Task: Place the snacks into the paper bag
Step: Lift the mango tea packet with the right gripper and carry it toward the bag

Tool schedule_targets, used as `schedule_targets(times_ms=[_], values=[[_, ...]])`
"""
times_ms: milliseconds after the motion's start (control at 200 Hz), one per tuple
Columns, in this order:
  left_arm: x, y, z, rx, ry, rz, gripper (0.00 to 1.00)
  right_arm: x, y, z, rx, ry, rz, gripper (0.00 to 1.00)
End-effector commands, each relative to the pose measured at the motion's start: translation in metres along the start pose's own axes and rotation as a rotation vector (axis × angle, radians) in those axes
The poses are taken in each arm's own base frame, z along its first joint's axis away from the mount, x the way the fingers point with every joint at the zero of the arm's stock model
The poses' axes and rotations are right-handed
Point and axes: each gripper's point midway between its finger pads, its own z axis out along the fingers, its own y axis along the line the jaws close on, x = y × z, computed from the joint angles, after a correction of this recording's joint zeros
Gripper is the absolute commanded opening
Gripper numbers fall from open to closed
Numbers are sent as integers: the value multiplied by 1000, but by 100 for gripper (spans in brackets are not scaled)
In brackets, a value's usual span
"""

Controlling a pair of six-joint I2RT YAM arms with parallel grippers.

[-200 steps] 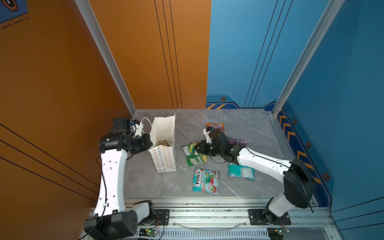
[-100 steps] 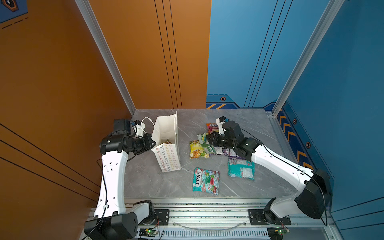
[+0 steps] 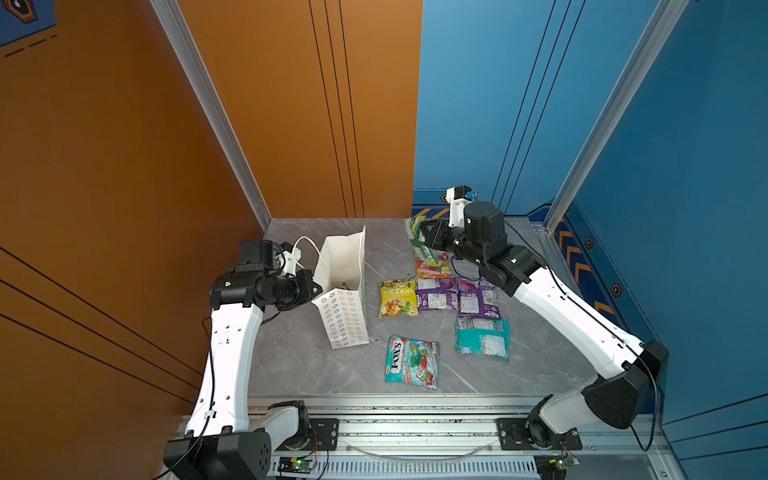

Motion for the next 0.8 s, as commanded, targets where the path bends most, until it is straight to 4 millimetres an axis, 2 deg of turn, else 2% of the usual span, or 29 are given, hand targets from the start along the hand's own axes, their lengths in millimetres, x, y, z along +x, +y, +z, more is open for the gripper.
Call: schedule_targets(times_ms=[0,95,561,571,621,796], values=[[-1,-11,-5,27,-34,29,4,-34,16,2,-20,-88,-43,0],[1,-13,-3,22,-30,39,4,-56,34,6,-61,-134,-43,0],[6,-14,5,29,-23,36,5,-102,103,31,-182,-260,-85,0],[7,-14,5,28,-22,35,5,-95,114,31,-203,-250,-88,0],[7,-14,7,24,-21,34,4,-93,128,32,-229,-250,-94,0],[8,-12,9,4,-20,43,5,-89,154,35,-279,-264,-106,0]])
